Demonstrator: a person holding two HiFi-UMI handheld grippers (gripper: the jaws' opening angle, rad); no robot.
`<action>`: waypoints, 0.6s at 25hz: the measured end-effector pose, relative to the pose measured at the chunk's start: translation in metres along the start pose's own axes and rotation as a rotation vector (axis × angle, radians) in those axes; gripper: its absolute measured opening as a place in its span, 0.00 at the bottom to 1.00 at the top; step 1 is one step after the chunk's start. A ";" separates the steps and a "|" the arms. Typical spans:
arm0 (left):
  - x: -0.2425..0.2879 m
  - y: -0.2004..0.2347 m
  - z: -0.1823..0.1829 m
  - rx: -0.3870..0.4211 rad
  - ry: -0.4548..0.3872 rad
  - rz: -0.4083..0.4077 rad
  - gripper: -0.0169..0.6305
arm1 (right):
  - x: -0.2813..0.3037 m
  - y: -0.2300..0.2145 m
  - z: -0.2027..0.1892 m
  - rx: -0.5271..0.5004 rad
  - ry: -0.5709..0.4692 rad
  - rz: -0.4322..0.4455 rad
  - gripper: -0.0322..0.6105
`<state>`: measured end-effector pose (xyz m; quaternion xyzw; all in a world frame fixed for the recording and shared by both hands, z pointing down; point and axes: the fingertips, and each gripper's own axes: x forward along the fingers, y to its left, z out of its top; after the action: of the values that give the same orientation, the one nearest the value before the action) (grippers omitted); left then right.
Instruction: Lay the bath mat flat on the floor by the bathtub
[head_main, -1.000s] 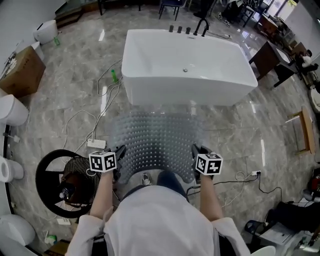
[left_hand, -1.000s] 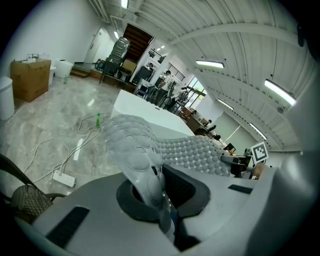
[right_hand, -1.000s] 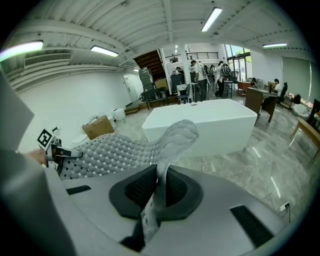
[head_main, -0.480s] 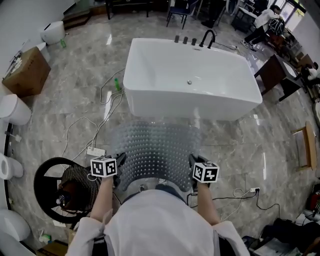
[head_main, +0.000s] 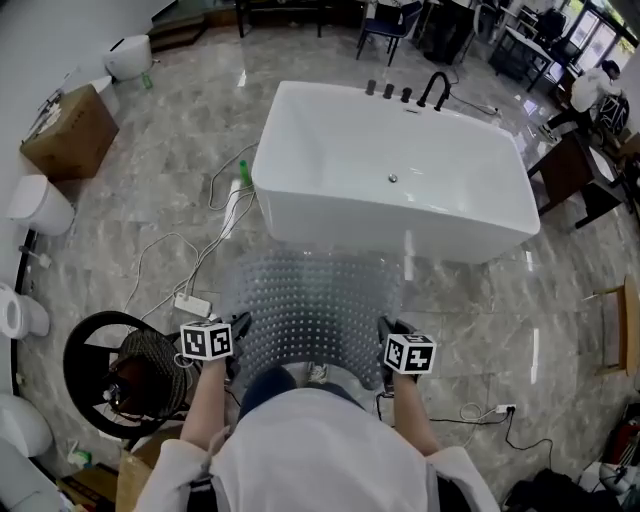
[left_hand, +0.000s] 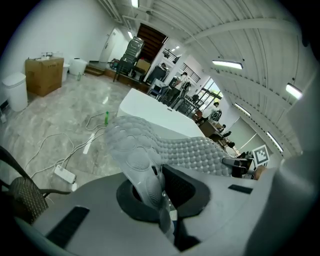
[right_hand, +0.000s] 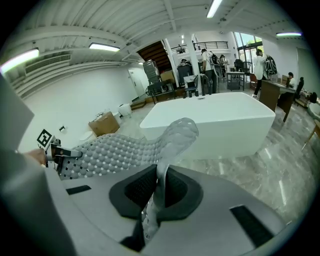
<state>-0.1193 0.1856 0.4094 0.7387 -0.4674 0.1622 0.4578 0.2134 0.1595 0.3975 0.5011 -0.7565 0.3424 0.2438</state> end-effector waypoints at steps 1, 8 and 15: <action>0.002 0.001 0.001 -0.005 -0.001 0.004 0.09 | 0.004 -0.003 0.001 0.003 0.004 0.001 0.11; 0.007 0.018 0.003 -0.030 0.024 0.007 0.09 | 0.021 0.002 0.000 0.034 0.032 -0.004 0.11; 0.012 0.050 0.024 -0.020 0.064 -0.015 0.09 | 0.037 0.019 0.010 0.077 0.034 -0.048 0.11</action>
<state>-0.1594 0.1519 0.4303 0.7319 -0.4486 0.1778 0.4812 0.1816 0.1351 0.4118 0.5223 -0.7262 0.3738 0.2451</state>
